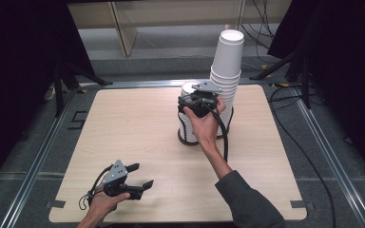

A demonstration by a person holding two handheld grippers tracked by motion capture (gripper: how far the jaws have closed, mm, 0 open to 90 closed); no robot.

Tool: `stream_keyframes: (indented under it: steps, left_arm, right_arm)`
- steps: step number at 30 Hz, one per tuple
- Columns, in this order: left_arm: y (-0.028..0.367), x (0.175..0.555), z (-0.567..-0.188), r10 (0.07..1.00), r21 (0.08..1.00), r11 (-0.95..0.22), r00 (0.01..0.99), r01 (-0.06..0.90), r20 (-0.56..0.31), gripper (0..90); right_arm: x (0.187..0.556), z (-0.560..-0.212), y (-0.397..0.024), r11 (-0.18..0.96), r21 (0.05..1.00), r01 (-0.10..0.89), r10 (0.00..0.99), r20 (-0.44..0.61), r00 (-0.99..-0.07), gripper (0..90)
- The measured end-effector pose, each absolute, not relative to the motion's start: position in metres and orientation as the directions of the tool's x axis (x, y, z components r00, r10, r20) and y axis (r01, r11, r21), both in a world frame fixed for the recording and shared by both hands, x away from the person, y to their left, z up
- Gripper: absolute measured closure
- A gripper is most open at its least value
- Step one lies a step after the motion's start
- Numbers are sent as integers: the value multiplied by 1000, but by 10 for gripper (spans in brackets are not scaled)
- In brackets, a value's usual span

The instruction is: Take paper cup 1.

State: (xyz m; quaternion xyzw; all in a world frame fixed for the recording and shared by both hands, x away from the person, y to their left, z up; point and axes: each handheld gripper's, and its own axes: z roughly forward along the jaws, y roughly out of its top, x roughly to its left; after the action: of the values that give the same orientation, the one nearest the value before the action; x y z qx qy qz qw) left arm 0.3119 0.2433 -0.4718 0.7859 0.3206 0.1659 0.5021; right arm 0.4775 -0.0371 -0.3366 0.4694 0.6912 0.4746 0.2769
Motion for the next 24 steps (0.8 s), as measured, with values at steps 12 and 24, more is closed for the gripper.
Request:
stream_keyframes:
  steps: [12, 24]
  left_arm:
    - [240, 310, -473, 671, 900, -262, 736, 349, -90, 145]
    - [239, 310, -473, 664, 899, -265, 742, 347, -91, 145]
  right_arm:
    - [471, -314, -38, 98, 936, 338, 909, 54, -413, 195]
    - [462, -273, -41, 74, 960, 272, 903, 51, -426, 195]
